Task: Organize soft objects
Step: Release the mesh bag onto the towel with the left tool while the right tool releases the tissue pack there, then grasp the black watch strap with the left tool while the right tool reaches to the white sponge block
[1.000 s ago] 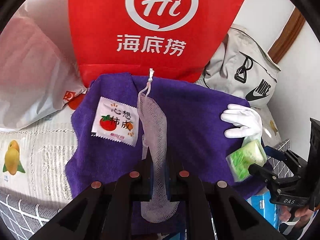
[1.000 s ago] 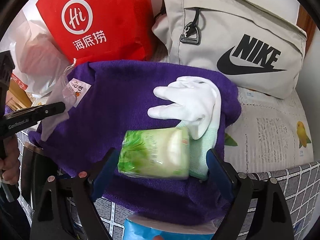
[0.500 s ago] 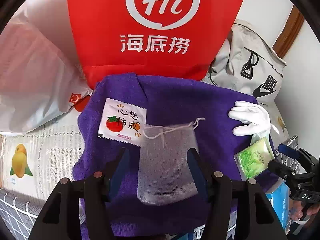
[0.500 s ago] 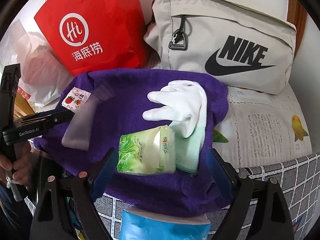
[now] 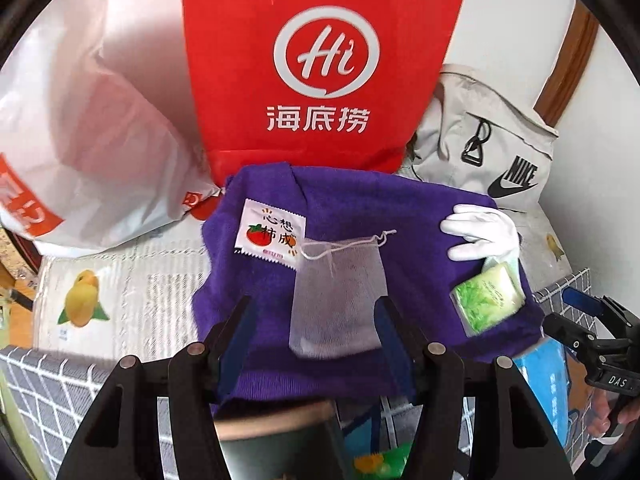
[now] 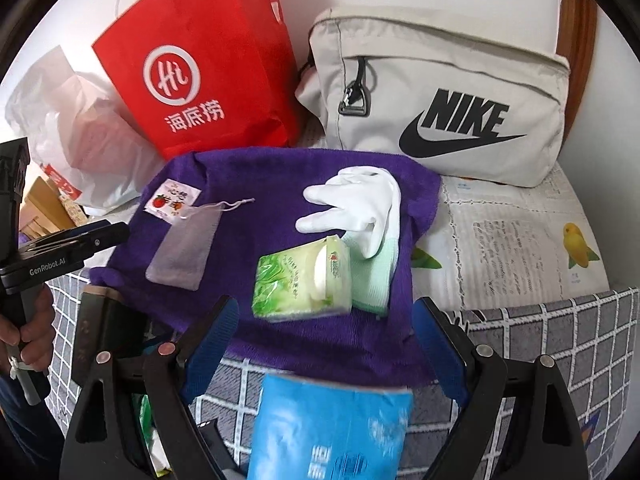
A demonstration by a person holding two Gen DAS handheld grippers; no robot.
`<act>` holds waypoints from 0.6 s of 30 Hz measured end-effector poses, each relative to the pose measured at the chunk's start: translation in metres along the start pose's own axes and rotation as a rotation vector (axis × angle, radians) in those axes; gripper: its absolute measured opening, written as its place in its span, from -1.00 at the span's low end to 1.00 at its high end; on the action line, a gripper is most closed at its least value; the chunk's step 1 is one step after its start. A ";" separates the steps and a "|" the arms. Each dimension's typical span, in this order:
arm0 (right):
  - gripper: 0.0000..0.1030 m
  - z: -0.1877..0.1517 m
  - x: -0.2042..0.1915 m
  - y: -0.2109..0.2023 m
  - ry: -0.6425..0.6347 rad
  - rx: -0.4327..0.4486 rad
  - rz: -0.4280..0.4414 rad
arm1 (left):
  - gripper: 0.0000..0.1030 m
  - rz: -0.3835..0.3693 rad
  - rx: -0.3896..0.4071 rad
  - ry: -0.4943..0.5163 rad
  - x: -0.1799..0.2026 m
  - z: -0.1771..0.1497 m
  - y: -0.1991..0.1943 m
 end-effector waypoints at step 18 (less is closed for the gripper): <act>0.72 -0.064 -0.022 -0.077 -0.035 0.064 0.026 | 0.13 0.001 0.042 0.009 0.024 -0.093 -0.082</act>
Point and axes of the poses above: each gripper's, at about its wrist camera, not at the fingertips, and y roughly the way its jaws point, x to its right, z to its top, the point moved 6 cm from there along y, roughly the way its jaws point, and after that the axes turned 1 degree about -y, right-handed, at the moved point
